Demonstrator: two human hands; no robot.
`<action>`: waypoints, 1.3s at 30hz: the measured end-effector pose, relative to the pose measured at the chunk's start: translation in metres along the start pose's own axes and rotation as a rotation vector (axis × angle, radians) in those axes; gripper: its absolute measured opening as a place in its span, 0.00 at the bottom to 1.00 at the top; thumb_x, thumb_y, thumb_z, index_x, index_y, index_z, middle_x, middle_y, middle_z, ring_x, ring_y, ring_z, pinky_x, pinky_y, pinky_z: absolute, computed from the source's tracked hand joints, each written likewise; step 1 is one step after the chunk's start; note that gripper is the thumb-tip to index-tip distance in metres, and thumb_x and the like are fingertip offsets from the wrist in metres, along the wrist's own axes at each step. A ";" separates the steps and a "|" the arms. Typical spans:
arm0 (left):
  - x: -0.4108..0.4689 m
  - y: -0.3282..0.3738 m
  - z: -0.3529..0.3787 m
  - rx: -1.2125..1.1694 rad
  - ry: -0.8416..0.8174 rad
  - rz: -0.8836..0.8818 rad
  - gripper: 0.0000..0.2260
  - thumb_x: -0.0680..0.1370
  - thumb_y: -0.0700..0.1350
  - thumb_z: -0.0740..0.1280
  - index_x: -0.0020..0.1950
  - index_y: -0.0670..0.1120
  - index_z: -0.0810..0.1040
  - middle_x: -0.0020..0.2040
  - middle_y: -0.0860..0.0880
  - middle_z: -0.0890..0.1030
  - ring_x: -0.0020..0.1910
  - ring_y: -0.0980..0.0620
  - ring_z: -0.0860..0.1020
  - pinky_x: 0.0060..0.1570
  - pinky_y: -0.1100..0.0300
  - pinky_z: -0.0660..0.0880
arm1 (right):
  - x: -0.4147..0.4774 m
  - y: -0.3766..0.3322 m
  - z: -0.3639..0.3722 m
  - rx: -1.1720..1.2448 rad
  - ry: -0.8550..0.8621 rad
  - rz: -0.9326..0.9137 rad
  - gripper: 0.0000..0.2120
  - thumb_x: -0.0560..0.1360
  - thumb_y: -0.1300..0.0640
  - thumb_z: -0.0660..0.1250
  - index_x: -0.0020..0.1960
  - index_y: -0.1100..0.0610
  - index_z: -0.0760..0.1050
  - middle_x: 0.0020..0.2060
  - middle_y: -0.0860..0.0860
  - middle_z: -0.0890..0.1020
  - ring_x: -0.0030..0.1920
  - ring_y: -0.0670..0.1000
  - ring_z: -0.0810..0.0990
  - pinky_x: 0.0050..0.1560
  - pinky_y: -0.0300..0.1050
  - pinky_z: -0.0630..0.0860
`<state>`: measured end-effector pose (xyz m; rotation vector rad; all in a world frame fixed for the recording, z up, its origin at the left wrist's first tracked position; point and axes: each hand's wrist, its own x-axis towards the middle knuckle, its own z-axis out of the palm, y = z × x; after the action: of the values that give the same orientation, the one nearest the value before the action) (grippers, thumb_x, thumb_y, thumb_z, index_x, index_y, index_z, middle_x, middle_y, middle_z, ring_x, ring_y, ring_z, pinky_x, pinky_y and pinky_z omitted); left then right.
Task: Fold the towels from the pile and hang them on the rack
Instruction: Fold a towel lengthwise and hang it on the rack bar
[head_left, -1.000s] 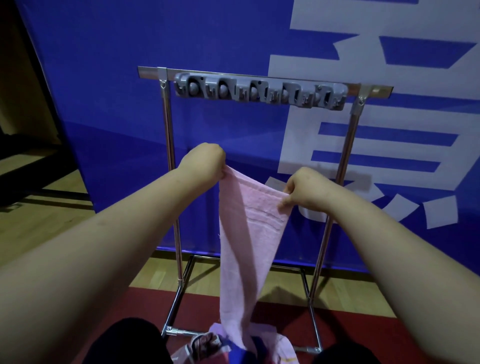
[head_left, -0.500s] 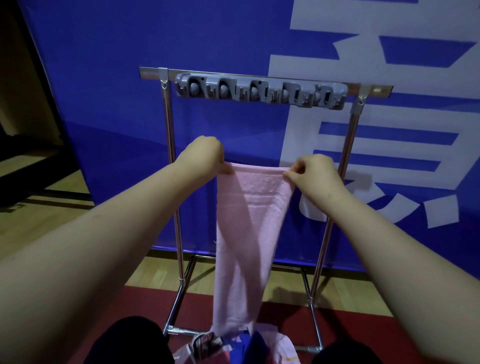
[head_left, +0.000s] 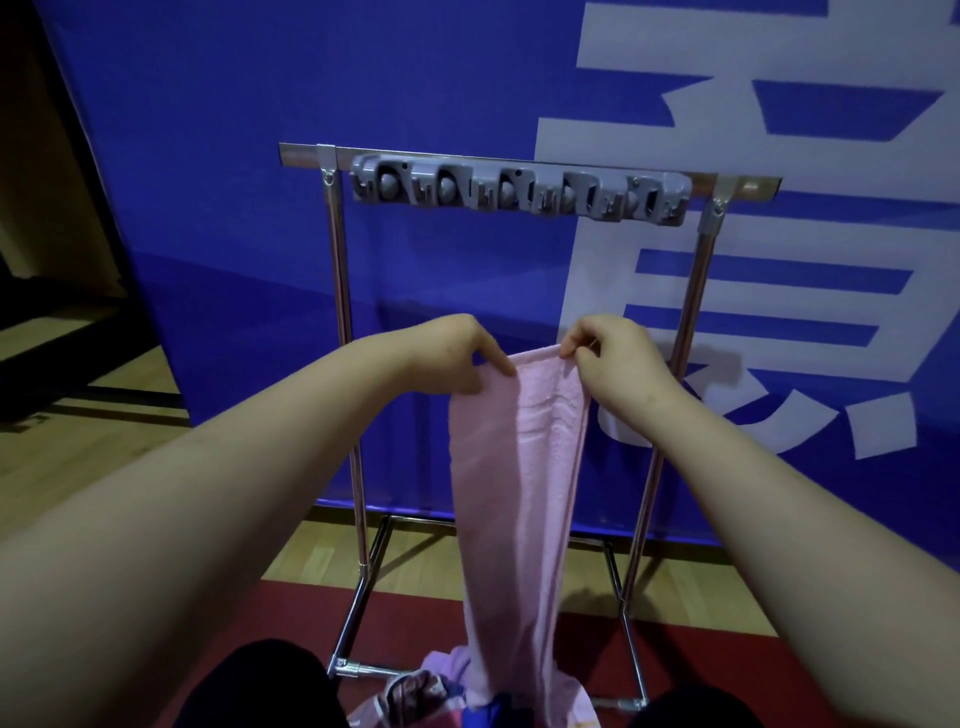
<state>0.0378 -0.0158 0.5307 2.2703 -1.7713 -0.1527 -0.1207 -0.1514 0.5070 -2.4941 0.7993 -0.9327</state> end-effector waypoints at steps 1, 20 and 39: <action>0.001 0.003 0.002 -0.074 0.021 -0.058 0.18 0.75 0.36 0.69 0.61 0.52 0.82 0.44 0.50 0.80 0.32 0.58 0.75 0.32 0.67 0.74 | 0.000 -0.001 0.002 0.006 -0.004 0.013 0.14 0.74 0.70 0.59 0.42 0.56 0.80 0.40 0.47 0.80 0.41 0.47 0.76 0.46 0.43 0.76; 0.011 0.036 0.012 -1.010 0.194 -0.419 0.11 0.73 0.27 0.65 0.55 0.27 0.77 0.45 0.33 0.80 0.37 0.45 0.83 0.29 0.63 0.79 | -0.004 -0.032 0.018 0.190 -0.045 0.020 0.02 0.76 0.58 0.69 0.46 0.55 0.77 0.34 0.47 0.80 0.31 0.40 0.78 0.29 0.25 0.68; 0.009 0.028 0.006 -0.970 0.226 -0.272 0.20 0.75 0.31 0.61 0.65 0.45 0.72 0.42 0.41 0.79 0.39 0.43 0.82 0.45 0.46 0.83 | 0.002 -0.033 0.010 0.301 -0.011 -0.005 0.11 0.73 0.70 0.61 0.44 0.56 0.75 0.39 0.50 0.80 0.40 0.48 0.78 0.39 0.34 0.73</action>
<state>0.0122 -0.0317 0.5328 1.6794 -0.9301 -0.6215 -0.1001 -0.1255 0.5181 -2.2386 0.5995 -0.9623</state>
